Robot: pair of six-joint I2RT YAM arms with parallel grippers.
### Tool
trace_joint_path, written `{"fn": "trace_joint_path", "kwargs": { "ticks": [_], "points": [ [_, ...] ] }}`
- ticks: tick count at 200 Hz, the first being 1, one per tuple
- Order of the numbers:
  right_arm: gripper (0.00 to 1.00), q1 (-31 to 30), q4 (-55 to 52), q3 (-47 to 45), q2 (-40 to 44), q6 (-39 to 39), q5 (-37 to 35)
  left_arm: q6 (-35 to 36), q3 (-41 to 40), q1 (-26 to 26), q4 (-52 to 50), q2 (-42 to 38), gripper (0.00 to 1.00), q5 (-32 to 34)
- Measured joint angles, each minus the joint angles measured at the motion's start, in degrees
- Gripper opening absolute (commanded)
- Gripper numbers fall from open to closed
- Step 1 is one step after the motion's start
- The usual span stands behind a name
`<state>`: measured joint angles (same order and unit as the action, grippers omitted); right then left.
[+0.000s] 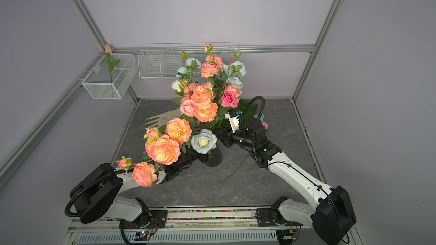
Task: Pick out pink flowers from the vase
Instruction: Pick up the flower from the vase.
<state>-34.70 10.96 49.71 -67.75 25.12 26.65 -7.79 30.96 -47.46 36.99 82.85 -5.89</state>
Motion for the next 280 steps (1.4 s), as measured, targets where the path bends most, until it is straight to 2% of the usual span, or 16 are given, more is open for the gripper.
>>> {"fn": "trace_joint_path", "kwargs": {
  "ticks": [63,110,178,280],
  "points": [
    [0.25,0.00,0.48,1.77,-1.70,-0.13,-0.28,-0.15,0.35,0.17,-0.31,0.17,0.00,-0.22],
    [0.26,0.28,0.46,2.73,-3.32,-0.15,-1.33,-0.15,0.66,0.20,-0.57,0.33,0.00,-0.22],
    [0.26,4.11,-0.44,2.71,-1.68,-0.28,-2.36,-0.09,0.66,0.22,-0.59,0.37,0.00,-0.26],
    [0.23,2.51,2.14,2.67,-4.66,1.07,0.35,0.11,0.98,0.22,-0.33,0.83,0.00,-0.46]
  ]
}}
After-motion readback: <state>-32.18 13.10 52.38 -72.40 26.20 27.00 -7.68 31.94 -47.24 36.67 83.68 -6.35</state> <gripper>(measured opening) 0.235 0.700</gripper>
